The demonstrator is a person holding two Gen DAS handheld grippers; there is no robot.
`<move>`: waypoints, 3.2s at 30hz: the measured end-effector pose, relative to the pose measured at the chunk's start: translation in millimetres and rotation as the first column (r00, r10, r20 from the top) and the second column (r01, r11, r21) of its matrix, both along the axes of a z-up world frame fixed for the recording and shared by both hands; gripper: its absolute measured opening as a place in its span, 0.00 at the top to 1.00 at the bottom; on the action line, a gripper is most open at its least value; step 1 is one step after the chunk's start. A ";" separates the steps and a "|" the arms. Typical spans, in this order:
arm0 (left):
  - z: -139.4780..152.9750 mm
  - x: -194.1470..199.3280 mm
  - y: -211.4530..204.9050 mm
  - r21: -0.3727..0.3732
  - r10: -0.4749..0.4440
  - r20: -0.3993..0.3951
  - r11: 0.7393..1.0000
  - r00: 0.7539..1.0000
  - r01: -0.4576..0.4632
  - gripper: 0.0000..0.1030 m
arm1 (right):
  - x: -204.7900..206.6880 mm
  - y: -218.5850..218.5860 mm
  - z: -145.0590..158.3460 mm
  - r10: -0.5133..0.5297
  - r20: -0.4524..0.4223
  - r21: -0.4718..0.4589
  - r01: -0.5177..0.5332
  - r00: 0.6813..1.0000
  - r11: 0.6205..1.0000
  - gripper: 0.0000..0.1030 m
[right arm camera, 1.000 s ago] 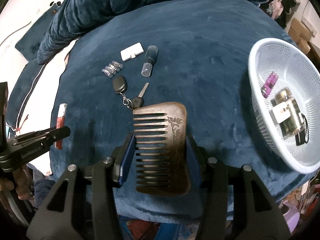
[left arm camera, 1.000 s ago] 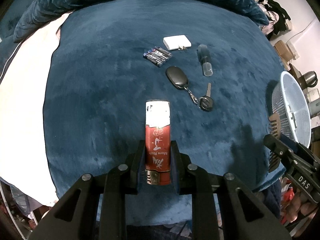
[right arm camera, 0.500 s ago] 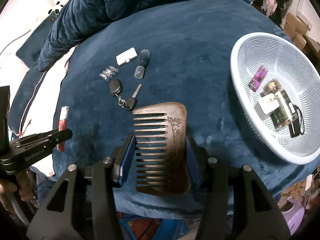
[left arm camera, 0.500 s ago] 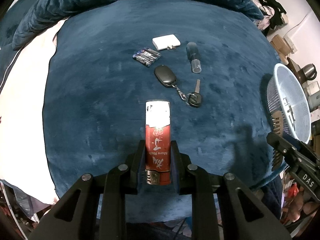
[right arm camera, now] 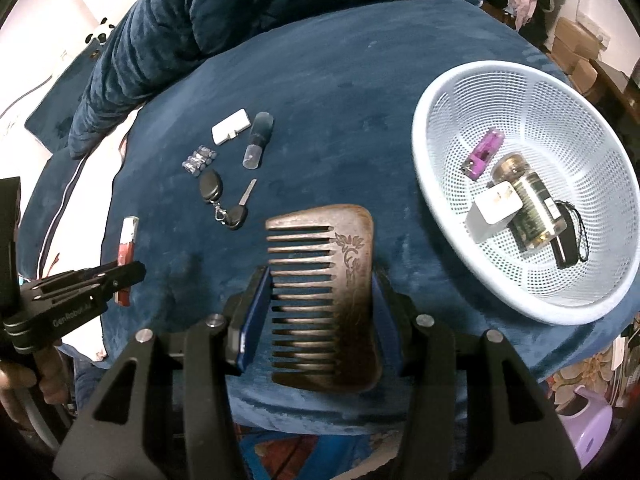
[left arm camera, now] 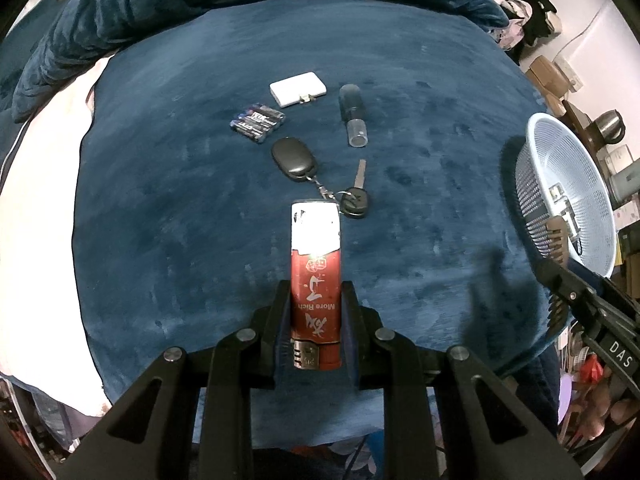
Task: Organize rigid objects
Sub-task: 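Lift and carry the red lighter and brown comb over the basket with both tools, then open both tools to drop the lighter and comb into the basket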
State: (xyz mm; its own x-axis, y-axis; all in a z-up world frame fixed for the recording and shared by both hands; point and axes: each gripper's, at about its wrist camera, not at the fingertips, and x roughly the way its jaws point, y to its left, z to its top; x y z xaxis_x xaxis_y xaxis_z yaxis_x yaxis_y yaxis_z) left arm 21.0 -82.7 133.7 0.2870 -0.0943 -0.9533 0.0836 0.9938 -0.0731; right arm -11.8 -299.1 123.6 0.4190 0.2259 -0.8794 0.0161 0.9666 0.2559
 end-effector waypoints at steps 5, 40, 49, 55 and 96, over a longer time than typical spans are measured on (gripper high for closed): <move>1.7 1.3 -8.0 -0.007 -0.013 -0.001 1.000 1.000 0.013 0.78 | -1.7 -5.6 1.4 -0.007 0.003 0.002 0.007 1.000 1.000 0.51; 20.5 18.5 -99.9 -0.038 -0.160 0.012 0.986 0.987 0.160 0.78 | -4.3 -87.1 17.3 -0.132 0.046 0.020 0.131 0.990 0.991 0.51; 34.1 25.8 -131.7 -0.060 -0.206 0.034 0.976 0.978 0.208 0.78 | -3.1 -114.8 20.7 -0.176 0.055 0.021 0.175 0.983 0.984 0.51; 42.7 32.2 -162.7 -0.076 -0.252 0.045 0.964 0.967 0.254 0.78 | -4.2 -138.9 22.4 -0.221 0.060 0.020 0.220 0.973 0.975 0.51; 18.0 76.2 -295.1 -0.148 -0.385 -0.025 0.914 0.922 0.378 0.78 | 11.3 -232.4 14.0 -0.367 0.051 0.055 0.364 0.929 0.930 0.51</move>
